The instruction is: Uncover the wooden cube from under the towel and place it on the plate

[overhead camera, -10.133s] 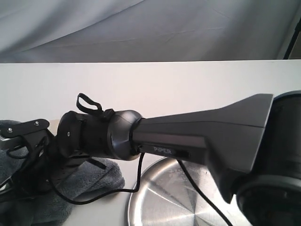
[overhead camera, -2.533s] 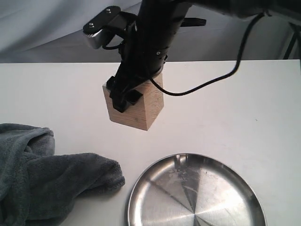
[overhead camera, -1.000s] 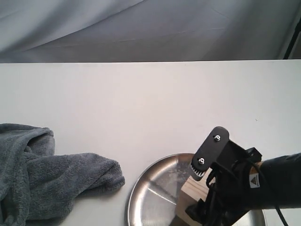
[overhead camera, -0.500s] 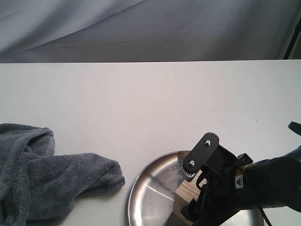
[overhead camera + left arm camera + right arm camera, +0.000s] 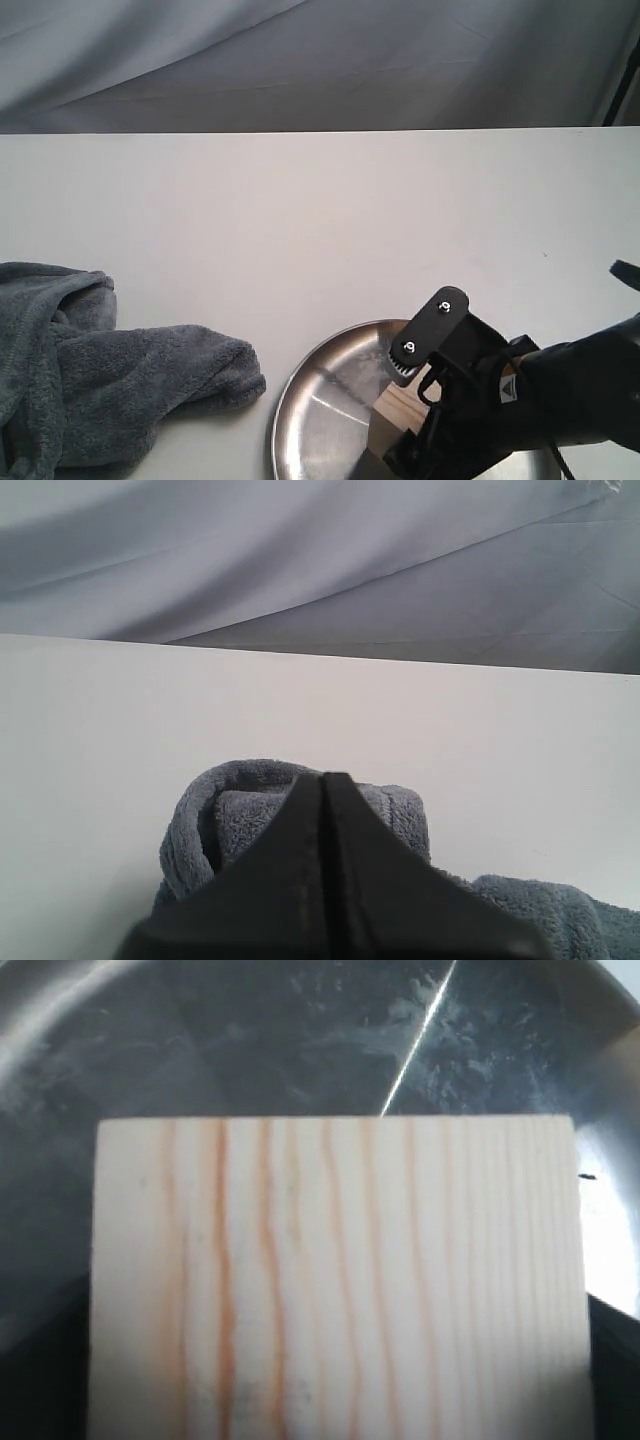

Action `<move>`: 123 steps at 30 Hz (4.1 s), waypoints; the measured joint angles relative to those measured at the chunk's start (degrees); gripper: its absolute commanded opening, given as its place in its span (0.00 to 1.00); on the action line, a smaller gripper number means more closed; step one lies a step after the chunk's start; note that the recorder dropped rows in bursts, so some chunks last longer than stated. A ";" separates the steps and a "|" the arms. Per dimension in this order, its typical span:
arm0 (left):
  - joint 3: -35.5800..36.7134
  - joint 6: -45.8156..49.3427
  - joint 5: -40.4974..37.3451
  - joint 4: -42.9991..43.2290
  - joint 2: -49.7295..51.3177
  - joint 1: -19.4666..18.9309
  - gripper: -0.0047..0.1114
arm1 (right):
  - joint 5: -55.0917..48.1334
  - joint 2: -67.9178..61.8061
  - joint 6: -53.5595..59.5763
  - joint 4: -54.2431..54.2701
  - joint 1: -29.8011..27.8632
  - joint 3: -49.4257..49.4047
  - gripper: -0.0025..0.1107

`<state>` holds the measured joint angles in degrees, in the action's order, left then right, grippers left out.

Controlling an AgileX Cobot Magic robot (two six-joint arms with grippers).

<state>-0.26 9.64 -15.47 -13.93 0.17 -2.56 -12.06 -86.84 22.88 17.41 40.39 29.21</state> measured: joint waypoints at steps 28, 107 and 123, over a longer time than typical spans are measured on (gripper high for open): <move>0.00 0.00 0.00 0.00 0.00 0.00 0.04 | 1.32 14.12 0.00 3.04 0.00 2.10 0.66; 0.00 0.00 0.00 0.00 0.00 0.00 0.04 | -11.72 41.94 -5.06 -0.50 -48.93 10.63 0.02; 0.00 0.00 0.00 0.00 0.00 0.00 0.04 | -31.99 67.99 -3.84 -4.33 -48.93 9.14 0.02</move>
<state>-0.26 9.64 -15.47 -13.93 0.17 -2.56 -44.06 -18.85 19.04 13.08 -8.55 38.35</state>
